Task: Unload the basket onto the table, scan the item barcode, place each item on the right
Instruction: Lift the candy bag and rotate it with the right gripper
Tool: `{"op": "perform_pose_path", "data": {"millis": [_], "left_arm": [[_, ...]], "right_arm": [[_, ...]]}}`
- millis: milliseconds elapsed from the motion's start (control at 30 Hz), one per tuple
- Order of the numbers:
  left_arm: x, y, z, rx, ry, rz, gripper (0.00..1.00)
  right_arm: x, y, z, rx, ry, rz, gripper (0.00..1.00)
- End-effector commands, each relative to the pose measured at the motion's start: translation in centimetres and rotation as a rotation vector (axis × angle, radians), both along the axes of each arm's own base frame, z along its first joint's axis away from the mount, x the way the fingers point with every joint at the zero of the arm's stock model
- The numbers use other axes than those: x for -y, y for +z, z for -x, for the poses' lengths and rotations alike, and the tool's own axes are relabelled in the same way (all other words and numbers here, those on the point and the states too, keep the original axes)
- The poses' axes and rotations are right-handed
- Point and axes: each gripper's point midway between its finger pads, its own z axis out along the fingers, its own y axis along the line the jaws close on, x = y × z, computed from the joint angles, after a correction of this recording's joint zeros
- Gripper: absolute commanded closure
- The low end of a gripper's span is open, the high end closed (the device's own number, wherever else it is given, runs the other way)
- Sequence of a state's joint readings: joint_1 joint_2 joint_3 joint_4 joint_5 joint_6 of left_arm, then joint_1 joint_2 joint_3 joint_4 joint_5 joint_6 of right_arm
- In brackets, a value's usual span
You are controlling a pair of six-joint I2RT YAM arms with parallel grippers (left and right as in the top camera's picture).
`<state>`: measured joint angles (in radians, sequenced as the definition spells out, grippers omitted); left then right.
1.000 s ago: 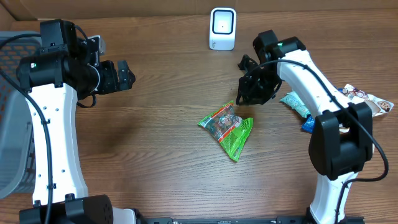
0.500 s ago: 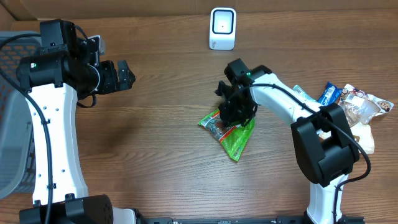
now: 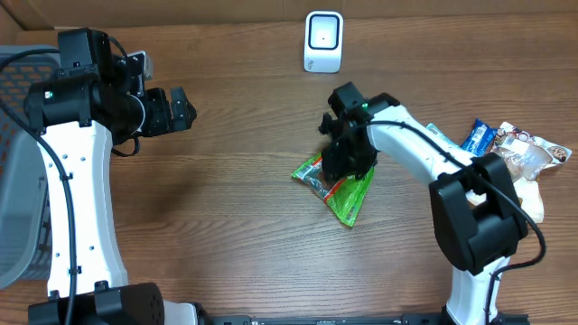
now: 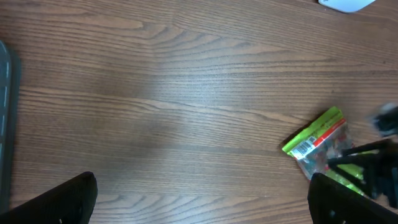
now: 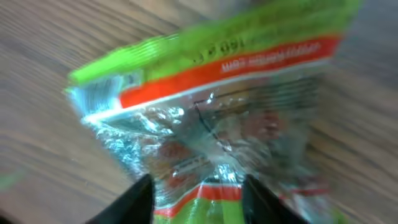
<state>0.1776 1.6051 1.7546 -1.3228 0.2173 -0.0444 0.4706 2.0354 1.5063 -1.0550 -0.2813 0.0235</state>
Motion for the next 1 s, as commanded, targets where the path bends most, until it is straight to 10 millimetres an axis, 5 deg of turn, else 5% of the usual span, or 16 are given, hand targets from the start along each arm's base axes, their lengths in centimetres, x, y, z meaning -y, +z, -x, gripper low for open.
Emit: {"op": "perform_pose_path", "data": {"millis": [0, 133, 267, 333, 600, 967], "left_arm": [[0.3, 0.0, 0.1, 0.003, -0.027, 0.002, 0.0], [0.3, 0.0, 0.1, 0.003, -0.027, 0.002, 0.0], [0.3, 0.0, 0.1, 0.003, -0.027, 0.002, 0.0], [0.3, 0.0, 0.1, 0.003, -0.027, 0.002, 0.01], [0.3, 0.0, 0.1, 0.003, -0.027, 0.002, 0.0], [0.3, 0.0, 0.1, 0.003, -0.027, 0.002, 0.0]], "right_arm": [[-0.1, 8.8, -2.9, 0.192, -0.05, -0.102, 0.44], [2.1, 11.9, -3.3, 0.243, -0.121, -0.123, 0.23], [4.2, 10.7, -3.5, 0.206, -0.171, -0.099, 0.13], [4.8, 9.4, -3.4, 0.19, -0.185, -0.091, 0.0], [3.8, 4.7, -3.5, 0.244, -0.075, -0.17, 0.0], [1.5, 2.7, -2.7, 0.311, 0.19, -0.314, 0.0]]}}
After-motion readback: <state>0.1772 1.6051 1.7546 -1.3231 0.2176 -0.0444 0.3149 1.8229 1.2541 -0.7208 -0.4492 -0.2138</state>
